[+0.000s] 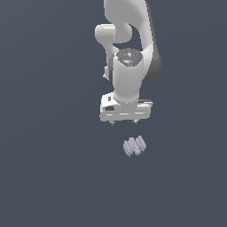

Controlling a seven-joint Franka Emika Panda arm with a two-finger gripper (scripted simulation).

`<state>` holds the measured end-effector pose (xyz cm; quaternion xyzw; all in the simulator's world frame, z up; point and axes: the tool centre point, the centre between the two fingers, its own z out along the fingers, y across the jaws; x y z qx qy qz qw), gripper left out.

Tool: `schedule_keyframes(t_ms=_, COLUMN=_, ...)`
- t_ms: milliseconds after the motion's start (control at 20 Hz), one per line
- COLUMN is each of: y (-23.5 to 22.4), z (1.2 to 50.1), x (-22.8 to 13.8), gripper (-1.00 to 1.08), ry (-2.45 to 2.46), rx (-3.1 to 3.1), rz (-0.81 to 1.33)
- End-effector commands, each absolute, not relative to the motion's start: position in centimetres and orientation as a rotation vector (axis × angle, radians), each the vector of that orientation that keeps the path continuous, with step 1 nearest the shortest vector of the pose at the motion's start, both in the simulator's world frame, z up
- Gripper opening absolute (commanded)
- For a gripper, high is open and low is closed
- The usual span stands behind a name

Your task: Pick up the object and move it to a goal position.

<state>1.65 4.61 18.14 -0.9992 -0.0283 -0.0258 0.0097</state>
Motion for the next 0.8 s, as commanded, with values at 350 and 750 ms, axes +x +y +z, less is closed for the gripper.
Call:
schedule_keyframes(t_ms=350, y=4.8, z=17.9, x=1.8, gripper=1.00, ry=-0.024, rx=-3.119, rz=-0.077)
schedule_keyframes(t_ms=750, y=5.3, z=17.1, x=2.4, gripper=1.00, ry=0.160, rx=-3.110, rz=-0.065)
